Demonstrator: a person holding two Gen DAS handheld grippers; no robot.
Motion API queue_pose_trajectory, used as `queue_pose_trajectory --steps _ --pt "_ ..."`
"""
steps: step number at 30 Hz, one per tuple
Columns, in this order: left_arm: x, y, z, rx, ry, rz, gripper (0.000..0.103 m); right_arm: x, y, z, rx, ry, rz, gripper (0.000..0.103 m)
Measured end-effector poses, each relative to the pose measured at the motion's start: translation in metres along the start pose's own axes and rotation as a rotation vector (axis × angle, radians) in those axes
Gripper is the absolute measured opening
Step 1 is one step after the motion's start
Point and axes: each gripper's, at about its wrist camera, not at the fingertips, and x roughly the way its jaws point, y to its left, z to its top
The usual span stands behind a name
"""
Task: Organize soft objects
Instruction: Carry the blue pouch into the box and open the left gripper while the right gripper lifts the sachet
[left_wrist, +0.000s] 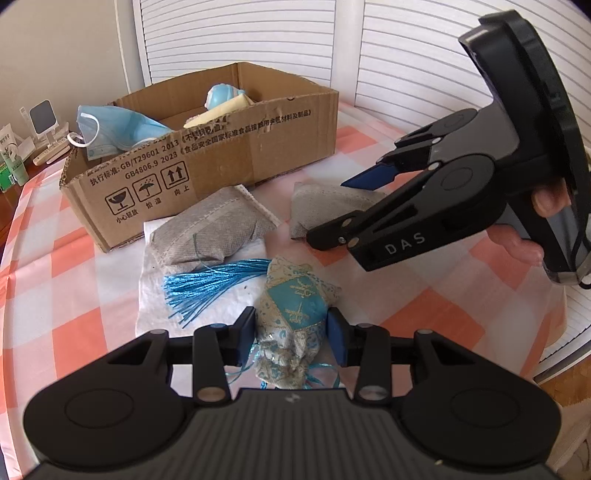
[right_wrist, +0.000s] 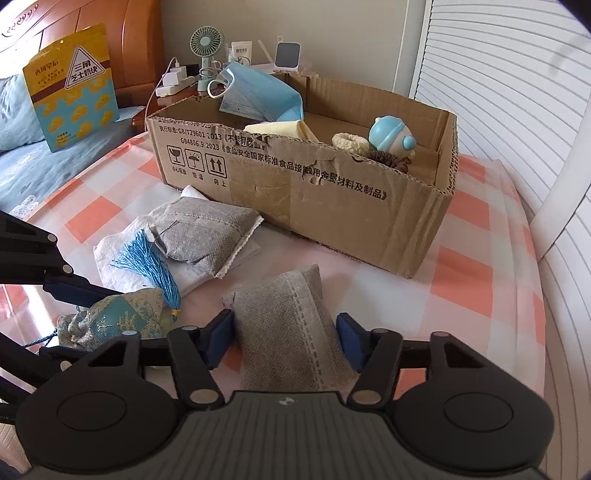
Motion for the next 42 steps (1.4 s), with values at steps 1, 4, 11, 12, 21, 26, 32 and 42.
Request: queue_pose_trajectory --steps 1,4,11,12,21,26,32,42 --pt "0.000 0.000 0.000 0.000 0.001 -0.002 0.040 -0.001 0.001 -0.001 0.002 0.000 -0.008 0.058" --pt "-0.001 0.002 0.001 -0.004 0.003 -0.010 0.037 -0.006 0.002 -0.002 0.019 0.004 -0.026 0.050" --pt "-0.011 0.006 0.004 -0.022 -0.001 -0.031 0.034 -0.026 0.001 -0.005 0.065 -0.003 -0.032 0.040" --pt "-0.013 0.005 0.004 -0.019 -0.005 -0.031 0.034 -0.030 0.001 -0.006 0.066 -0.008 -0.034 0.040" --pt "-0.033 0.003 0.010 -0.007 -0.013 -0.020 0.033 -0.062 0.003 -0.004 0.071 -0.055 -0.035 0.040" --pt "-0.049 0.004 0.019 -0.004 -0.026 -0.021 0.033 -0.078 0.003 -0.001 0.063 -0.085 -0.033 0.040" --pt "-0.065 0.012 0.041 0.025 -0.052 -0.017 0.033 -0.094 0.001 0.007 0.055 -0.117 -0.026 0.040" --pt "-0.068 0.043 0.116 0.070 -0.145 0.065 0.033 -0.103 -0.007 0.024 0.048 -0.151 -0.034 0.040"
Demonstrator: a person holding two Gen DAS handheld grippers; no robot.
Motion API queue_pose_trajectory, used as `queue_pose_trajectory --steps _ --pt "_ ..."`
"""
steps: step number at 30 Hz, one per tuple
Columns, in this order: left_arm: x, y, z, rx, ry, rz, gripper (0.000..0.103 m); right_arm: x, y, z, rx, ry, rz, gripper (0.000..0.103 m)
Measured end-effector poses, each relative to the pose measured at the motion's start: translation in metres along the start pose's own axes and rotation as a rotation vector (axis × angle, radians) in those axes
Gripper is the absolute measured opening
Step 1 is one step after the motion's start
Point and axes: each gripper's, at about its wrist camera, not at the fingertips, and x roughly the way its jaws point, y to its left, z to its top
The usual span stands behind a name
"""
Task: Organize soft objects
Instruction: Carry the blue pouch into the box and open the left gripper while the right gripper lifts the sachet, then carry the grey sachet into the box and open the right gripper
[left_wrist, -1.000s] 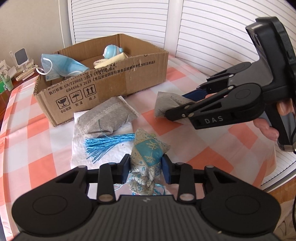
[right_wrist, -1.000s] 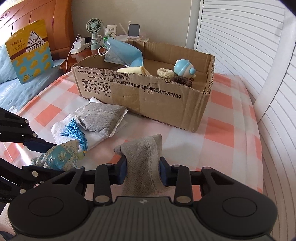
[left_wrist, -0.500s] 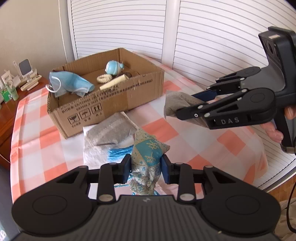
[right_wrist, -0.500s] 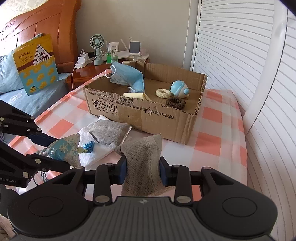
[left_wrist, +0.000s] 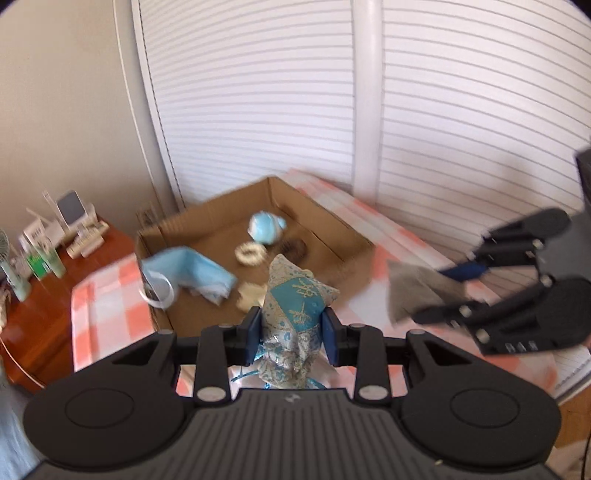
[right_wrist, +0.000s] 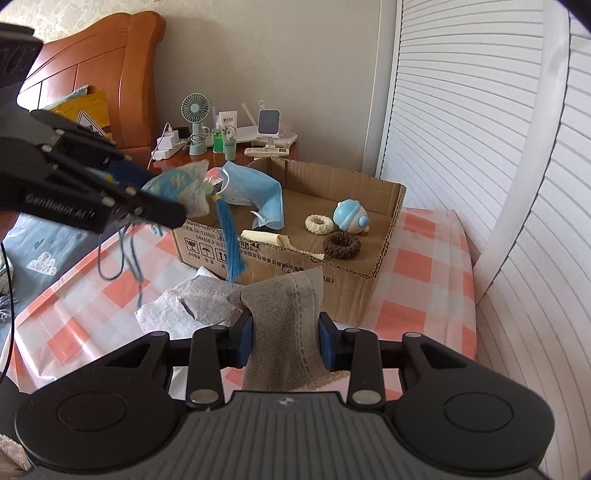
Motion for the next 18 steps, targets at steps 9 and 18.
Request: queue_pose_trajectory --steps 9,18 --pt "0.050 0.047 0.048 -0.022 -0.049 0.115 0.054 -0.002 0.000 0.015 -0.018 -0.029 -0.010 0.040" --pt "0.059 0.061 0.014 -0.131 0.004 0.193 0.090 0.005 0.003 0.028 -0.036 -0.027 -0.016 0.040"
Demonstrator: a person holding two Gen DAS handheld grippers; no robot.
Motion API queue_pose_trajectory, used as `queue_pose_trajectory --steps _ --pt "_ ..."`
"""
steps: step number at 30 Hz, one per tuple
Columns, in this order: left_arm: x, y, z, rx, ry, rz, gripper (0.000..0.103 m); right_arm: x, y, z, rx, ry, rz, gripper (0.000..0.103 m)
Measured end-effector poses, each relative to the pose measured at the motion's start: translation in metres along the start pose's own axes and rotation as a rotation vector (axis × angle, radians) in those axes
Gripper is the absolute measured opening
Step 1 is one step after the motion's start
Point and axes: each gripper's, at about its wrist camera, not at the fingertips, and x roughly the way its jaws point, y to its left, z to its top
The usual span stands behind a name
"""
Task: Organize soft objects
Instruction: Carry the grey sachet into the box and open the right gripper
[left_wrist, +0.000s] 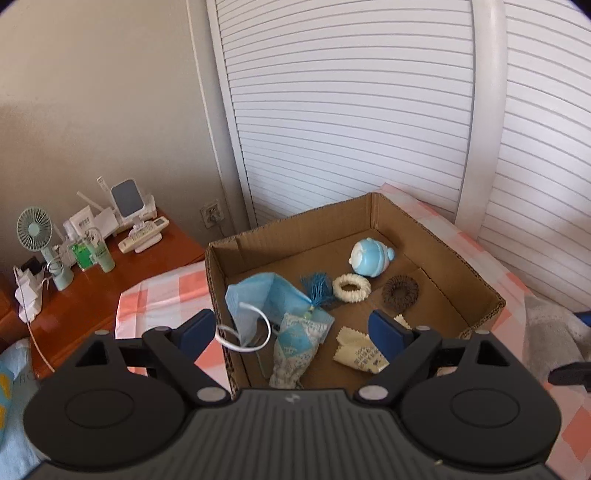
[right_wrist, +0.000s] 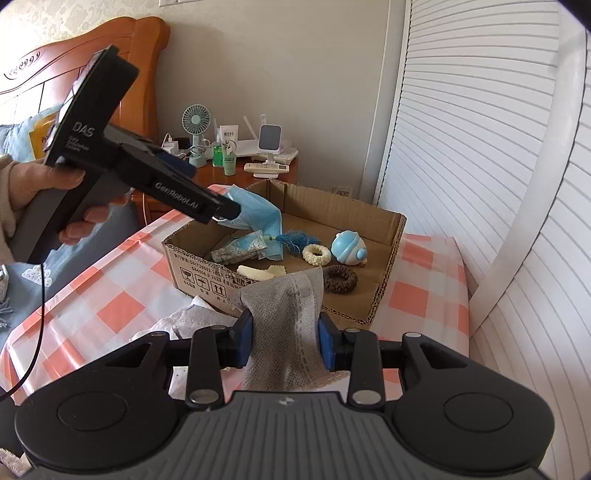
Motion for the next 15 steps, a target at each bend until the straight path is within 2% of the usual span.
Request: queue_pose_trajectory --steps 6,11,15 --pt "-0.043 -0.011 -0.030 -0.023 -0.007 0.058 0.099 0.016 -0.003 0.021 0.001 0.003 -0.006 0.040" --pt "-0.073 -0.017 -0.054 -0.068 -0.029 0.069 0.100 0.047 -0.010 0.052 0.015 0.023 -0.008 0.040" --pt "-0.080 -0.017 -0.069 -0.093 -0.009 0.092 0.100 0.086 -0.015 0.081 0.026 0.047 -0.004 0.040"
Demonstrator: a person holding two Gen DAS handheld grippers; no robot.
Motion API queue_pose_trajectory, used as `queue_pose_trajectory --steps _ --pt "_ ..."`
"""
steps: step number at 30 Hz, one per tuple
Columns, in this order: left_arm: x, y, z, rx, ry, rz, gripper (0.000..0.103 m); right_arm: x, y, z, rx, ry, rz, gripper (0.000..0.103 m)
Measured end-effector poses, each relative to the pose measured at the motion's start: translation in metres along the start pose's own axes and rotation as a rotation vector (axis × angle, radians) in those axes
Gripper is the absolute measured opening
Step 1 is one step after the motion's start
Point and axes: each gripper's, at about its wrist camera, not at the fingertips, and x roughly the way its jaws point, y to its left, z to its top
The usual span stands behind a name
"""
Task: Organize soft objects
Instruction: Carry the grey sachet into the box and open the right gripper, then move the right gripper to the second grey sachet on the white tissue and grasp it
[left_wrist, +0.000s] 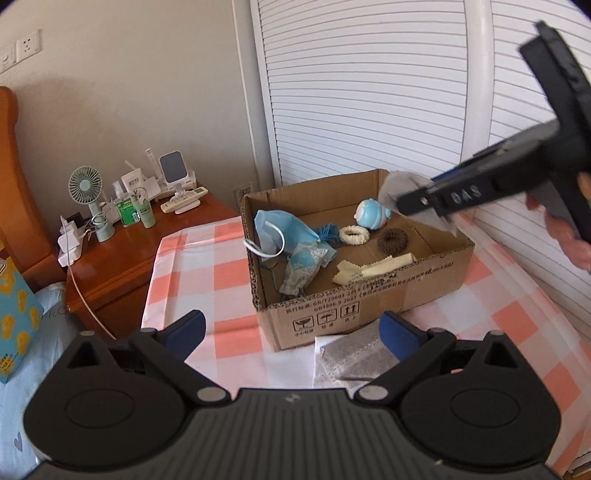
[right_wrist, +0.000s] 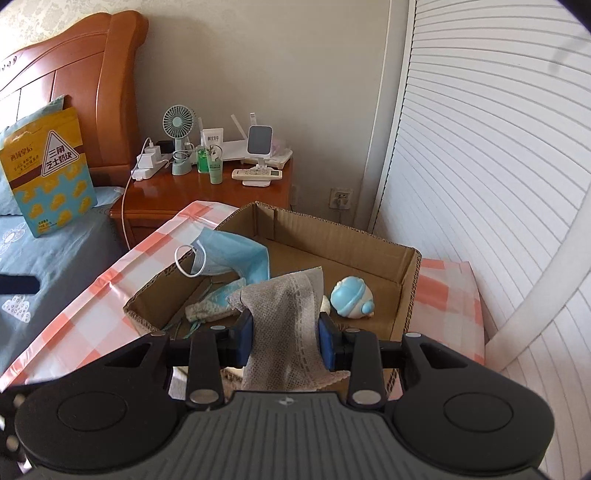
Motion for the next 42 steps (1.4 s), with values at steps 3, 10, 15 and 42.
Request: queue_pose_trajectory --steps 3,10,15,42 --pt "-0.003 0.007 -0.010 -0.044 0.015 -0.002 0.100 0.032 -0.001 0.020 -0.003 0.022 -0.005 0.040" --pt "-0.003 0.026 -0.030 -0.123 0.057 0.019 0.100 0.101 -0.004 0.059 -0.002 0.071 -0.089 0.040" --pt "-0.004 0.033 -0.035 -0.150 0.065 0.015 0.100 0.115 -0.009 0.069 0.031 0.068 -0.141 0.101" --pt "-0.017 0.048 -0.045 -0.183 0.053 0.025 0.100 -0.023 0.039 -0.048 0.157 0.021 -0.082 0.103"
